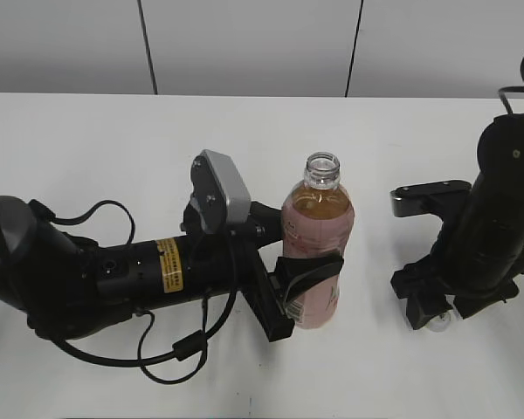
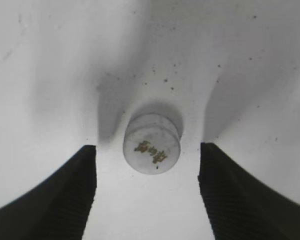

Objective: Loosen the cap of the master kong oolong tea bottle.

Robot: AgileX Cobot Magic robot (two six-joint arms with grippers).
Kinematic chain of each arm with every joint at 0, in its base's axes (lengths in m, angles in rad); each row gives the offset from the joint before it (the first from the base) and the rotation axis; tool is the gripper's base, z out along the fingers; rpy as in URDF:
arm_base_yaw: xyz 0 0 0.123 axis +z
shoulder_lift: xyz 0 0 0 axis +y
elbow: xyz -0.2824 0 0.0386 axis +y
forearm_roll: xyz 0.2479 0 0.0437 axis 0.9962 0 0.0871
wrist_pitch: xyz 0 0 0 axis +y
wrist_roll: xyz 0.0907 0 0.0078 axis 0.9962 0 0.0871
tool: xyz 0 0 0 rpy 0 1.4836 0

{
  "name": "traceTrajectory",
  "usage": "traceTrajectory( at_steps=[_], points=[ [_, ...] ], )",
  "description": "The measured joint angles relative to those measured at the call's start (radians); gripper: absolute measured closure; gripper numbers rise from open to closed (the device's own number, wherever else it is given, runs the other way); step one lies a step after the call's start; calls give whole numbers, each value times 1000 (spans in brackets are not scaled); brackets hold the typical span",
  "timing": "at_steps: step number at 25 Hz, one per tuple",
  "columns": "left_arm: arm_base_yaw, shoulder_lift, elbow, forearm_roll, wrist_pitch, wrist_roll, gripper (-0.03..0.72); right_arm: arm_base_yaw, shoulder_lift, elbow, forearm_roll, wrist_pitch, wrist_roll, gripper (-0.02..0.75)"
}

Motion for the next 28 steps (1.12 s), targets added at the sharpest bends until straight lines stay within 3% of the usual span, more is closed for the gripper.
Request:
traceTrajectory(
  at_steps=[7, 16, 28],
  points=[
    [1, 0, 0, 36, -3, 3, 302, 0, 0, 0, 20, -1, -9, 205],
    [1, 0, 0, 37, -30, 4, 153, 0, 0, 0, 48, 0, -29, 204],
    [35, 0, 3, 94, -32, 4, 145, 0, 0, 0, 55, 6, -35, 204]
  ],
)
